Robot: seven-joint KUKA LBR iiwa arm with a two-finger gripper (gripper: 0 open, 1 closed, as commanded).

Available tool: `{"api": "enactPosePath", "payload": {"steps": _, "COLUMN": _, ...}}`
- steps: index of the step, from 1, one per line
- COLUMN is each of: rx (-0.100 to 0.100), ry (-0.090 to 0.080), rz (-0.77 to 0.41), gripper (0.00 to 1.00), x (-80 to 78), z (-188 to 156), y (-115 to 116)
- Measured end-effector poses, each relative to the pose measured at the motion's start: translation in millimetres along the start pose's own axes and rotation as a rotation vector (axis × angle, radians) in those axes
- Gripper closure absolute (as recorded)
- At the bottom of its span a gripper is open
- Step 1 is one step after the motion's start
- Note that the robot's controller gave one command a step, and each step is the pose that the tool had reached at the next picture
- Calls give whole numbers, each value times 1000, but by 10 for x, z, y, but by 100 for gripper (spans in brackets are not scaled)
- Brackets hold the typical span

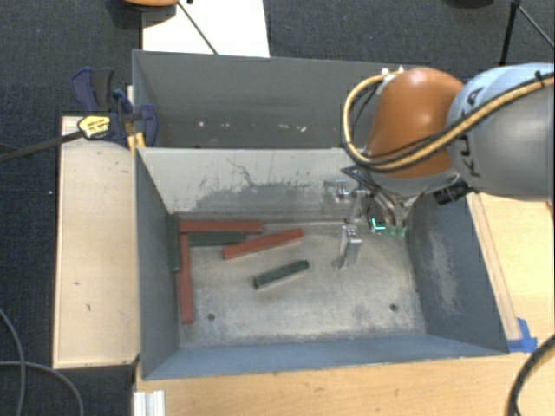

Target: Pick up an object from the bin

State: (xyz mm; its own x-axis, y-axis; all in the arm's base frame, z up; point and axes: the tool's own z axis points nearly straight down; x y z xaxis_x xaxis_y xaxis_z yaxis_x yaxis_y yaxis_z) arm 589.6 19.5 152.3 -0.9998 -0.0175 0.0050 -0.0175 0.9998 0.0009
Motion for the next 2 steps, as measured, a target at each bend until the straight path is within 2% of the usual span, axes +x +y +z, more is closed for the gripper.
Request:
{"api": "enactPosePath", "payload": {"steps": 1, "rx": 0, "ry": -8, "rz": 0, "gripper": 0, "x": -19, "z": -43, "y": -1}}
{"api": "enactPosePath", "payload": {"steps": 2, "rx": 1, "ry": -12, "rz": -73, "gripper": 0, "x": 50, "z": 418, "y": 323}}
